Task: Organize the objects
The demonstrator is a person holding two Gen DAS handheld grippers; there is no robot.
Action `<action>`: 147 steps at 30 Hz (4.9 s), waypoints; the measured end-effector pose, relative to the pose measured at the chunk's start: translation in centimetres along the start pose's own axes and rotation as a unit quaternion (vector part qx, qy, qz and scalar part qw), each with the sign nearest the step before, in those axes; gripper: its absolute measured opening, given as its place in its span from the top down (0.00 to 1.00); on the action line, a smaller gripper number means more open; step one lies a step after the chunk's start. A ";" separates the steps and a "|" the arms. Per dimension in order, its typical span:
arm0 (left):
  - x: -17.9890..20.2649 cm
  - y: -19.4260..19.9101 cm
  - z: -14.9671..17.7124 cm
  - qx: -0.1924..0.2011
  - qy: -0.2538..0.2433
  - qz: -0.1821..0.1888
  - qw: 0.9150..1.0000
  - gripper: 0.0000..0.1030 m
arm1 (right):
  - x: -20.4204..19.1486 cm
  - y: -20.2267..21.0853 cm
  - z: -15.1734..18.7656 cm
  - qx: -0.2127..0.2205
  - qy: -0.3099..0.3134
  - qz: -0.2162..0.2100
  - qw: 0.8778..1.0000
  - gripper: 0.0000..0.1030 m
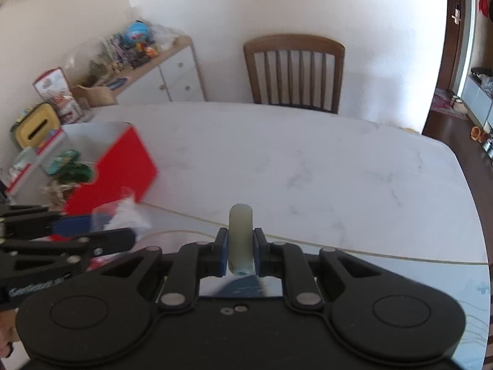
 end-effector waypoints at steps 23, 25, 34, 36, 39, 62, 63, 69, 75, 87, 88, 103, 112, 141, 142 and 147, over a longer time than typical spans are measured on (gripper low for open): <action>-15.1 9.1 -1.7 0.029 -0.014 -0.006 0.999 0.70 | -17.2 3.5 -2.9 0.050 0.014 -0.033 0.998 0.86; -16.6 9.3 -1.6 0.028 -0.014 -0.011 0.999 0.70 | -18.4 3.0 -3.2 0.051 0.019 -0.034 0.998 0.86; -22.7 8.6 -1.4 0.012 -0.018 -0.040 0.999 0.70 | -22.6 -1.2 -4.2 0.037 0.044 -0.038 0.998 0.86; -24.1 7.9 -1.5 0.005 -0.018 -0.049 0.999 0.70 | -23.1 -2.3 -4.3 0.032 0.047 -0.038 0.998 0.86; -25.5 6.8 -1.3 -0.011 -0.020 -0.053 0.998 0.70 | -23.8 -4.3 -4.6 0.021 0.055 -0.033 0.998 0.86; -25.8 -2.1 0.4 -0.118 -0.051 -0.030 0.991 0.70 | -24.4 -15.8 -3.1 -0.074 0.070 0.012 0.995 0.86; -25.8 -2.2 0.4 -0.119 -0.051 -0.029 0.991 0.70 | -24.4 -15.9 -3.0 -0.077 0.072 0.011 0.994 0.86; -25.5 -2.6 0.4 -0.119 -0.056 -0.031 0.991 0.69 | -24.2 -16.2 -2.8 -0.083 0.069 0.015 0.994 0.86; -25.4 -2.5 0.4 -0.114 -0.055 -0.033 0.991 0.69 | -24.0 -15.2 -3.5 -0.071 0.061 0.003 0.996 0.83; -25.1 0.9 -0.3 -0.063 -0.059 -0.040 0.995 0.42 | -23.6 -10.9 -4.3 -0.042 0.040 -0.037 0.998 0.69; -25.0 1.3 -0.4 -0.059 -0.059 -0.041 0.996 0.42 | -23.6 -10.3 -4.3 -0.036 0.039 -0.038 0.998 0.67; -24.4 8.0 -1.7 0.017 -0.046 -0.044 0.998 0.31 | -24.4 -3.4 -4.4 0.041 0.033 -0.069 0.996 0.40; -23.3 11.2 -1.7 0.055 -0.060 -0.053 0.995 0.18 | -24.9 -0.5 -3.2 0.069 0.046 -0.070 0.994 0.24; -21.1 14.2 0.8 0.090 -0.056 -0.046 0.993 0.00 | -24.0 3.9 -0.4 0.120 0.037 -0.057 0.990 0.01; -21.1 14.3 0.8 0.091 -0.058 -0.046 0.993 0.00 | -23.9 3.9 -0.3 0.120 0.035 -0.057 0.991 0.01; -20.7 14.6 0.9 0.099 -0.060 -0.048 0.992 0.00 | -23.8 4.1 0.0 0.121 0.033 -0.054 0.991 0.01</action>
Point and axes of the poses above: each gripper's, at about its wrist camera, not at the fingertips, and y roughly against the way its jaws point, x to its right, z to its underside, the point moved 1 cm from there along -y, roughly the way its jaws point, and after that the axes turned 9 degrees about x, right-handed, at the moved point
